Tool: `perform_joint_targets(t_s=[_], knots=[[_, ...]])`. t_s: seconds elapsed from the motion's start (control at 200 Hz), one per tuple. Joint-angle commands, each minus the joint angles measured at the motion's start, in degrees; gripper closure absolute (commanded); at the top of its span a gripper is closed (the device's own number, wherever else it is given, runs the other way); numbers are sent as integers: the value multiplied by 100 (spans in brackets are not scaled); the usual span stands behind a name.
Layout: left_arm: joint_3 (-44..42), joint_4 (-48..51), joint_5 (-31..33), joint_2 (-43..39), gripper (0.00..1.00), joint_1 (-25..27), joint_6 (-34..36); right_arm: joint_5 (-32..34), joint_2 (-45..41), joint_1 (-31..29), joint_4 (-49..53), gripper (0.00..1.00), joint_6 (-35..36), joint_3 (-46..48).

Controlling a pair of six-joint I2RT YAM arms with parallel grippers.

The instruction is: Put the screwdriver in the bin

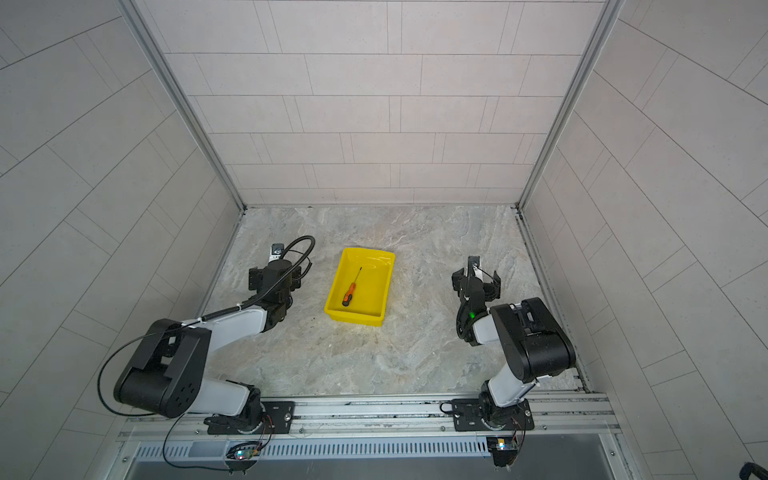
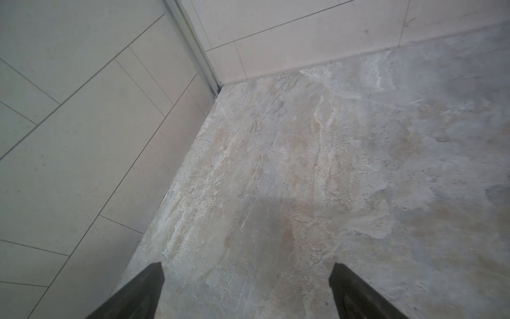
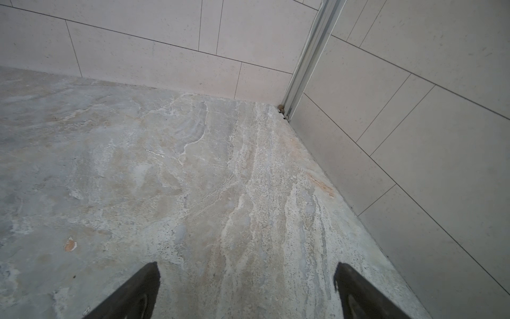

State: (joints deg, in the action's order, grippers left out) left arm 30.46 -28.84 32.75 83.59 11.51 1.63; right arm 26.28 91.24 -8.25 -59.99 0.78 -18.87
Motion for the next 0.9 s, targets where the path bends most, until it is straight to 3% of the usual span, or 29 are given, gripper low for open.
perform_joint_targets(t_s=[0.0,0.08,0.17,0.24,0.345,0.896], knots=[[-248,-871,-292,106,0,-293,-343,41,8,-11,-70,1,-63,-29],[-338,-1193,-662,198,0,-372,-212,36,8,-14,-84,1,-64,-26],[-494,-1965,-523,603,0,-407,-191,35,8,-17,-67,1,-60,-29],[-435,-1451,-1070,434,0,-654,-475,43,8,-16,-72,0,-57,-28],[-698,-2235,-1648,684,0,-794,-355,37,8,-18,-71,1,-58,-29],[-805,-2495,-1560,746,0,-727,-257,32,5,-18,-55,1,-69,-37]])
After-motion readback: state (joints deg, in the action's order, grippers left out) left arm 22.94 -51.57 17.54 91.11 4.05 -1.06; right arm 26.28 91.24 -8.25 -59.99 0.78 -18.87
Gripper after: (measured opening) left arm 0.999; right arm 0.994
